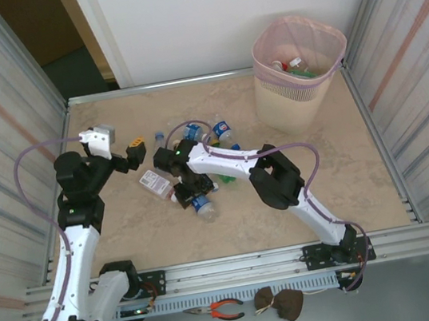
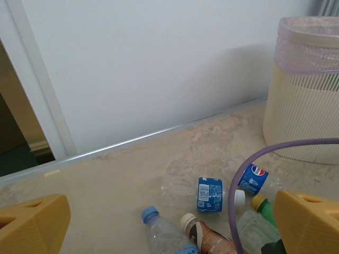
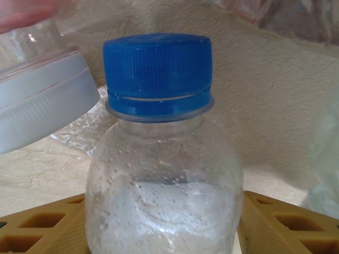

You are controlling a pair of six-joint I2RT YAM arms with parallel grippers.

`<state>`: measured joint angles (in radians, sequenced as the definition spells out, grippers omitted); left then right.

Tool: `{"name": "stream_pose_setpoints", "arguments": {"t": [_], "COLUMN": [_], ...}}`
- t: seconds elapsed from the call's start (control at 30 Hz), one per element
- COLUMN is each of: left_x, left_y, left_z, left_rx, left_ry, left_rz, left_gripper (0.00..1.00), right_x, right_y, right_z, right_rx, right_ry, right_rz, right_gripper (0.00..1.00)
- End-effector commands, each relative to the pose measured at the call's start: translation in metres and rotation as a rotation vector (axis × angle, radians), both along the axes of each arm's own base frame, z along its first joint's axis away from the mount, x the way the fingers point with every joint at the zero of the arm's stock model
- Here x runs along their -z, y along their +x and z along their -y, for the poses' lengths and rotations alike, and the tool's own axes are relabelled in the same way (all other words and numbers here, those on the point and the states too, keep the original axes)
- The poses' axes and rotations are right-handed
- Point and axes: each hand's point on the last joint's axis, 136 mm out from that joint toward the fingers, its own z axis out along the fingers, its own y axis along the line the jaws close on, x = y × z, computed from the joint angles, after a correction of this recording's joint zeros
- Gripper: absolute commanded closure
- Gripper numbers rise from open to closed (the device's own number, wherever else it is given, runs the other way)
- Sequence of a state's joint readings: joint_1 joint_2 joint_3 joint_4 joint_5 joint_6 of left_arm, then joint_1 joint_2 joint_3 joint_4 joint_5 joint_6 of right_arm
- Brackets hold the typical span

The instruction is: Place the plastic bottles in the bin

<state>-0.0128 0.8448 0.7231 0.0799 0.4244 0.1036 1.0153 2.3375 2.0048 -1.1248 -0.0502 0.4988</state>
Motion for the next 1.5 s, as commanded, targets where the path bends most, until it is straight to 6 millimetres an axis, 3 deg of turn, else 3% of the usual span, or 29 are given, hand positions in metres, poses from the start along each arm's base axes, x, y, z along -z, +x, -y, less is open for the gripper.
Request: {"name": "stream_pose_setpoints", "arguments": {"t": [0.0,0.33,0.53,0.93,1.17,1.47], "left_x": [-0.006,-0.007,-0.007,-0.006,-0.008,-0.011], "left_y": [-0.002,-0.002,-0.001,-0.001,-0.004,-0.012], "left_z": [-0.003,-0.003,-0.003,0.000,0.013,0.035], "left_rx": [-0.011,-0.010,-0.009,0.014,0.098,0.252], "left_ry": [-0.010,-0.015,-0.017,-0.023,-0.037,-0.073], "left_rz": [0.034,0.036,0.035,0.030,0.037,0.044], "left_gripper": [0.01,0.01,0.01,0.01,0.01,0.01], "right_x": [0.011,0.002,-0.013,-0.064,-0.091,-0.128], "right_y": [-0.006,-0.005,-0.005,-0.007,-0.004,0.016], "right_z": [0.003,0.003,0.002,0.001,0.004,0.027], "right_rx": [0.023,0.027,0.031,0.049,0.067,0.143], "right_ry": [-0.032,-0.020,0.001,0.090,0.145,0.227], "right_rz": [-0.023,-0.010,0.002,0.046,0.070,0.116], "right_gripper": [0.36,0.42,0.43,0.45,0.45,0.45]}}
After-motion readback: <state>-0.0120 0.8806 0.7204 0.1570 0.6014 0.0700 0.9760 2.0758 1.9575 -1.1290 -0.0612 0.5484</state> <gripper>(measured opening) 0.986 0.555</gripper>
